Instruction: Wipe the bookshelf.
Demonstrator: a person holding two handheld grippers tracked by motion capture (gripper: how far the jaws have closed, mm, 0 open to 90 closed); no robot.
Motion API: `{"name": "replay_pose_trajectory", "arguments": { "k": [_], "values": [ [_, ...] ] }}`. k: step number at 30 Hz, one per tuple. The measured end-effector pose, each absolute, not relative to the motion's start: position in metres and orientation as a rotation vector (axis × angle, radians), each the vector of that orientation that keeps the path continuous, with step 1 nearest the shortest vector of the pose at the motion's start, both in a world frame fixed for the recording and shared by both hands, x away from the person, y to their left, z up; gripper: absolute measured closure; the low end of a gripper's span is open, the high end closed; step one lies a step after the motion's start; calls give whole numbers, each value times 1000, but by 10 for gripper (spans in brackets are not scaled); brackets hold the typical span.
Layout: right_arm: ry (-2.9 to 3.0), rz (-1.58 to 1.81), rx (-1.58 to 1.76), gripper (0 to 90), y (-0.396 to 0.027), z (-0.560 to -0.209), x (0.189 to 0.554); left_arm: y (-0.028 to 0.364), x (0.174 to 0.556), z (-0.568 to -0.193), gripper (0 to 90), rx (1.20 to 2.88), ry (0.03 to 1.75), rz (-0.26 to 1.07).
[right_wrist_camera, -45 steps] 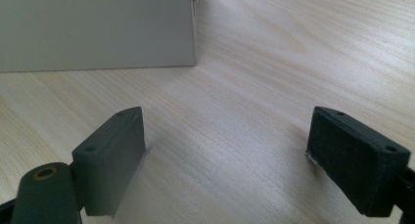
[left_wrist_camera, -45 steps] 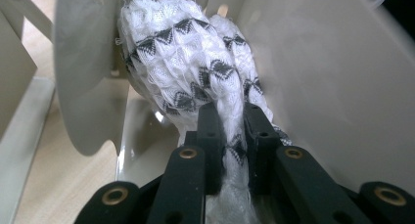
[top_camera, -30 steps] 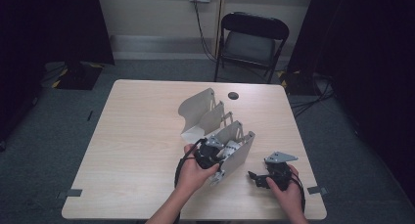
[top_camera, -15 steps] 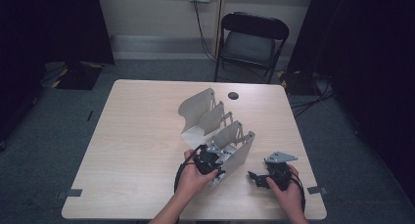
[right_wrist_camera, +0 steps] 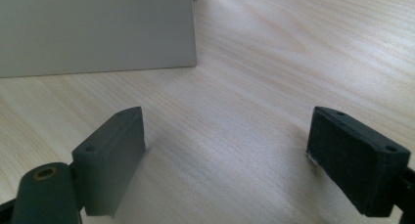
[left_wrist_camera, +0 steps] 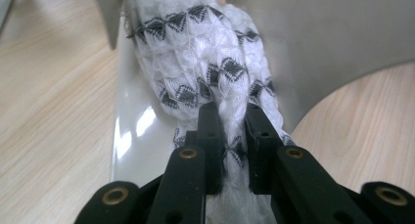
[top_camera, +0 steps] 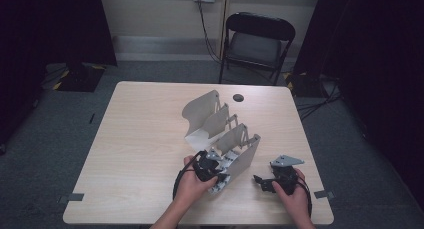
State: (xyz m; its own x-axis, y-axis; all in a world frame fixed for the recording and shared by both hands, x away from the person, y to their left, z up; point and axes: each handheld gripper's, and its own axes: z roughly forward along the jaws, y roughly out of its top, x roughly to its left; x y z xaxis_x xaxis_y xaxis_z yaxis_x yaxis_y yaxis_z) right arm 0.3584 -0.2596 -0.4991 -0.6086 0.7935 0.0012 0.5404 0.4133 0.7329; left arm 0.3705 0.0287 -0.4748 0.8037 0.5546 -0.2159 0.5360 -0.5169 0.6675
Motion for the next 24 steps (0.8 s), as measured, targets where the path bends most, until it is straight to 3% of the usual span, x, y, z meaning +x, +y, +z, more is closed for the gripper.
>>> {"name": "replay_pose_trajectory", "arguments": {
  "k": [24],
  "values": [
    [2327, 1016, 1149, 135, -260, -499, 358, 86, 371, -473, 792, 2224, 894, 76]
  ]
}}
